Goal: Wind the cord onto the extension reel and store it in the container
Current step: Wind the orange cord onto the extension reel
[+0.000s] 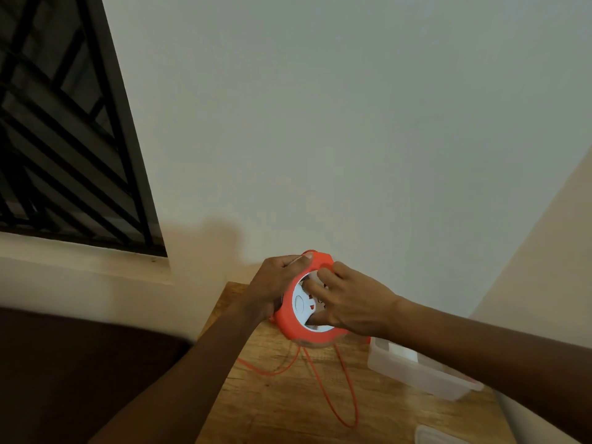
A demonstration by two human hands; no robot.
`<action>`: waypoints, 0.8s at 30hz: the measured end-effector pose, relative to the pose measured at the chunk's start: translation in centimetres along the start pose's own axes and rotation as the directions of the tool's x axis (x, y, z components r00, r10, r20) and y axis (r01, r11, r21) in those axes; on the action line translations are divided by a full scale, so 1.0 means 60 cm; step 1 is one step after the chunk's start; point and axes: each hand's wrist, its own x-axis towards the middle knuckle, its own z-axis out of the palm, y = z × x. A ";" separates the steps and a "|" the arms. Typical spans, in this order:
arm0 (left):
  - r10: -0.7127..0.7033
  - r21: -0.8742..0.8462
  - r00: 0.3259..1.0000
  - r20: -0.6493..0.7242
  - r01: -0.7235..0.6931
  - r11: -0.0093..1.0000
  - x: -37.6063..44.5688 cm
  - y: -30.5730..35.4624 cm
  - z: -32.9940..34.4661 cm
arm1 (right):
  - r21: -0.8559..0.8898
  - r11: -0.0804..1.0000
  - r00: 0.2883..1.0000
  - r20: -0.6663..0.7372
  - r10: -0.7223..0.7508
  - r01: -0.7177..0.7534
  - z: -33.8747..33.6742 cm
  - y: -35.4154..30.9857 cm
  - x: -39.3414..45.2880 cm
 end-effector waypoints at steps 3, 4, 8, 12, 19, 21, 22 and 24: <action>-0.037 0.078 0.995 0.093 0.030 0.997 0.006 0.006 0.000 | -0.011 0.999 0.998 -0.044 -0.036 0.036 0.003 -0.010 0.004; -0.044 0.104 0.994 0.105 0.033 0.994 0.007 0.007 0.000 | 0.005 0.999 0.997 -0.062 -0.036 0.036 0.003 -0.011 0.004; -0.028 0.049 0.997 0.075 0.025 0.998 0.010 -0.003 0.005 | 0.061 0.994 0.991 -0.095 0.096 -0.091 0.002 -0.011 -0.003; -0.002 -0.207 0.997 -0.071 -0.013 0.978 0.009 -0.013 0.016 | 0.196 0.920 0.937 -0.024 0.349 -0.338 0.008 -0.003 0.009; 0.034 -0.327 0.901 -0.433 -0.192 0.925 -0.002 -0.017 0.070 | 0.612 0.344 0.588 0.251 0.769 -0.712 0.023 0.003 0.035; 0.067 -0.265 0.856 -0.513 -0.233 0.936 -0.005 -0.014 0.082 | 0.742 0.000 0.474 0.429 0.768 -0.671 0.027 -0.002 0.046; 0.086 -0.228 0.844 -0.529 -0.238 0.944 -0.008 -0.014 0.085 | 0.769 -0.188 0.442 0.529 0.724 -0.611 0.027 -0.006 0.050; 0.114 -0.160 0.842 -0.528 -0.231 0.960 -0.012 -0.016 0.086 | 0.704 -0.576 0.386 0.710 0.589 -0.416 0.030 -0.013 0.055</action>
